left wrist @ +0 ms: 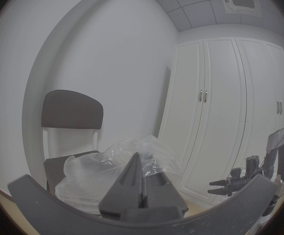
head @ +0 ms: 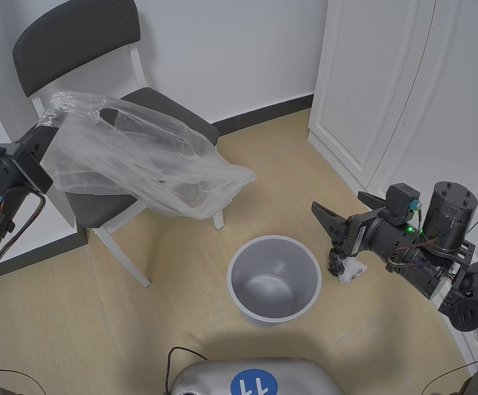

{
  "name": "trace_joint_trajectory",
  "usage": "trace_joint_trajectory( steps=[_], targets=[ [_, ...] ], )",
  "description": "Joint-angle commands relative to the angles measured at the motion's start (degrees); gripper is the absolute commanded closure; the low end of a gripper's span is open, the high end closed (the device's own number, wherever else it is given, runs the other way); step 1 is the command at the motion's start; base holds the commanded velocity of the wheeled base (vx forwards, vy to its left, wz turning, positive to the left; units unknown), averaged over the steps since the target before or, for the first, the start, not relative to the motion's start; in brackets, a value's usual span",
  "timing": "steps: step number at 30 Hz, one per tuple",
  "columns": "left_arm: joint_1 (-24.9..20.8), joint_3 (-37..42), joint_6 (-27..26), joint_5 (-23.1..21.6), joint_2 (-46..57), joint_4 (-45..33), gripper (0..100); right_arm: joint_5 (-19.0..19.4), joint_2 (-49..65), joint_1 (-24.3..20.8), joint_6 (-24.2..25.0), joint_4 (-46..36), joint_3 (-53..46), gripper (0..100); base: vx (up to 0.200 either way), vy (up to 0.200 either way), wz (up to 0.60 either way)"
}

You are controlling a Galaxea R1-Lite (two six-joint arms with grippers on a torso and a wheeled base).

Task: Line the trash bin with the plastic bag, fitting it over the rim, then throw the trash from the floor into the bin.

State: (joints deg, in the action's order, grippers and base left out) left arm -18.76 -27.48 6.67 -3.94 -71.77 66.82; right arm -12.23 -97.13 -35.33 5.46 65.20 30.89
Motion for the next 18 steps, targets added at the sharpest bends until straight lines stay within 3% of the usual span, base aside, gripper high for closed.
trace_joint_trajectory(
  steps=[1,4,9,18],
  targets=[
    [-0.2,-0.2,-0.2,-0.1,3.3,0.0,100,-0.1,0.9,-2.4,0.1,0.1,-0.8,0,0.0,0.0,0.0],
    [-0.2,-0.1,-0.1,-0.3,3.8,0.1,100,0.0,0.1,-3.3,0.1,0.1,-0.8,0,0.0,0.0,0.0],
    [-5.1,0.1,0.0,0.1,5.4,-0.3,100,-0.5,-6.7,-5.2,0.4,1.5,-0.1,0,0.0,0.0,0.0],
    [-8.7,0.7,0.0,0.0,9.5,-4.7,100,-0.7,-9.5,-7.4,0.4,5.5,-1.0,0,0.0,0.0,0.0]
  ],
)
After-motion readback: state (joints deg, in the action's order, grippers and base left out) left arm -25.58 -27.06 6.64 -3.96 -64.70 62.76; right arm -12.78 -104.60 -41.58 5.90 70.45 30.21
